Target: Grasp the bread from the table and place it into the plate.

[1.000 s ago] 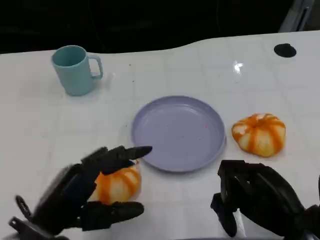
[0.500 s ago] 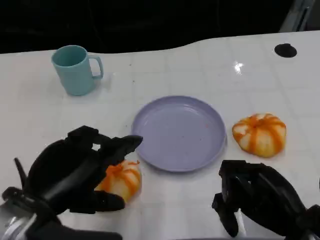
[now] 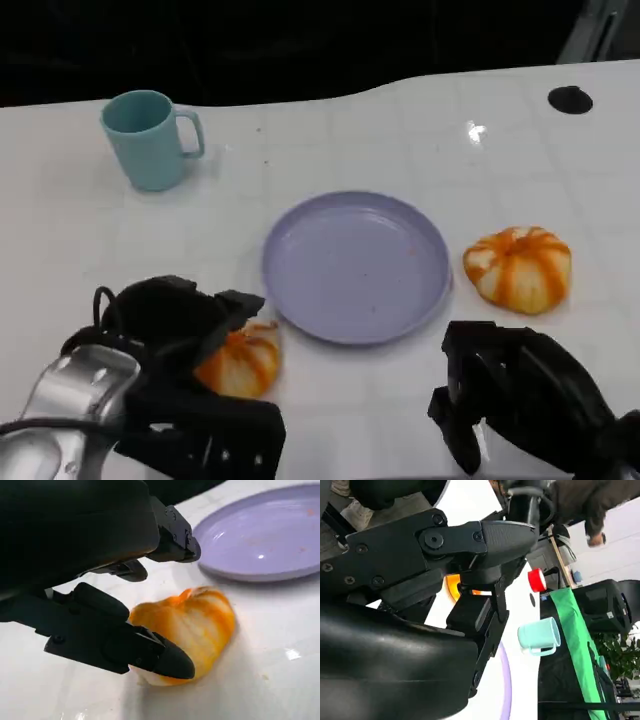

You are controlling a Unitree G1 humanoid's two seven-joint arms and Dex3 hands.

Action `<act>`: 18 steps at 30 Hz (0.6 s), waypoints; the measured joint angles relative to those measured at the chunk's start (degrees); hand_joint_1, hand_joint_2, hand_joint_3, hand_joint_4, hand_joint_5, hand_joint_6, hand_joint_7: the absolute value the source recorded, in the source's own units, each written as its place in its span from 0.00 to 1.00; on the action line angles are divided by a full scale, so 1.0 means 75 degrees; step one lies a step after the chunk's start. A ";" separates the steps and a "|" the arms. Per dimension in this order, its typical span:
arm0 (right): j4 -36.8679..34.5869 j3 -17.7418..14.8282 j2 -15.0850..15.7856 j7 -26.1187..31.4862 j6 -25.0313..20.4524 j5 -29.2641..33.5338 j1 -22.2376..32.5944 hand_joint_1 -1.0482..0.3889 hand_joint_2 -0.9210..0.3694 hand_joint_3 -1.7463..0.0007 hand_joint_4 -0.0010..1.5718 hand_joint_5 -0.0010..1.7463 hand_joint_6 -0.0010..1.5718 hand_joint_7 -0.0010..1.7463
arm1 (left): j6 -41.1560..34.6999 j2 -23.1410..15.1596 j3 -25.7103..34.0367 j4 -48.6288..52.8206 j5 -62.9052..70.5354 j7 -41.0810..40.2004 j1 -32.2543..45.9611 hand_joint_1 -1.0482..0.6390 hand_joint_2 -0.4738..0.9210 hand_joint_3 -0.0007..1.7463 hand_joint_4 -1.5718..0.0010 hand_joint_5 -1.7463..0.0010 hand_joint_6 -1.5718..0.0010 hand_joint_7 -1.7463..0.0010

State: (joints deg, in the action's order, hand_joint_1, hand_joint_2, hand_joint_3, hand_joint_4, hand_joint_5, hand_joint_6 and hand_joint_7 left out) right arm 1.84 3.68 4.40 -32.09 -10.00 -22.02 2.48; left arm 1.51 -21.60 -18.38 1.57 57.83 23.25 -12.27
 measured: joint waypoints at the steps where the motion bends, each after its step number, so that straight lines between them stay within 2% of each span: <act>1: -0.0001 0.0003 0.0004 -0.0002 0.0001 0.0002 0.0000 0.08 0.00 0.80 0.82 0.92 0.71 0.87 | -0.0006 0.0001 -0.0070 0.0256 -0.0016 -0.0083 -0.0098 0.18 0.99 0.00 0.81 0.89 0.85 1.00; 9: 0.0010 0.0016 0.0012 -0.0002 -0.0003 0.0005 0.0001 0.08 0.00 0.80 0.81 0.93 0.71 0.88 | -0.0014 0.0010 -0.0495 0.1353 -0.0318 -0.0525 -0.0604 0.19 1.00 0.01 0.79 0.91 0.84 0.99; 13: 0.0016 0.0007 0.0016 -0.0033 -0.0004 -0.0005 0.0011 0.08 0.00 0.80 0.81 0.93 0.71 0.87 | 0.0077 0.0011 -0.0668 0.1974 -0.0463 -0.0993 -0.0699 0.26 1.00 0.03 0.74 0.90 0.80 0.98; 15: 0.0033 0.0006 0.0017 -0.0033 -0.0007 -0.0006 0.0014 0.08 0.00 0.80 0.81 0.93 0.71 0.87 | 0.0258 0.0005 -0.0677 0.2219 -0.0683 -0.1280 -0.0733 0.33 1.00 0.06 0.66 0.85 0.72 0.96; 16: 0.0050 0.0005 0.0017 -0.0033 -0.0009 -0.0008 0.0016 0.08 0.00 0.80 0.81 0.92 0.71 0.87 | 0.0368 -0.0005 -0.0677 0.2341 -0.0778 -0.1416 -0.0752 0.36 1.00 0.08 0.62 0.79 0.65 0.94; 17: 0.0064 0.0003 0.0018 -0.0034 -0.0011 -0.0010 0.0017 0.08 0.00 0.80 0.81 0.92 0.71 0.87 | 0.0484 -0.0021 -0.0676 0.2466 -0.0890 -0.1573 -0.0779 0.42 1.00 0.14 0.54 0.65 0.49 0.91; 18: 0.0074 0.0000 0.0018 -0.0035 -0.0013 -0.0012 0.0019 0.08 0.00 0.80 0.81 0.92 0.71 0.87 | 0.0611 -0.0033 -0.0672 0.2607 -0.0996 -0.1790 -0.0812 0.44 1.00 0.17 0.51 0.59 0.42 0.90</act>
State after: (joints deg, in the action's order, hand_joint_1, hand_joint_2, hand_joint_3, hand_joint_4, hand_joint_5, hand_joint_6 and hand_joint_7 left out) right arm 2.39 3.69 4.53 -32.35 -10.10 -22.11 2.62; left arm 6.09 -21.84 -23.42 21.12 50.36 9.83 -18.36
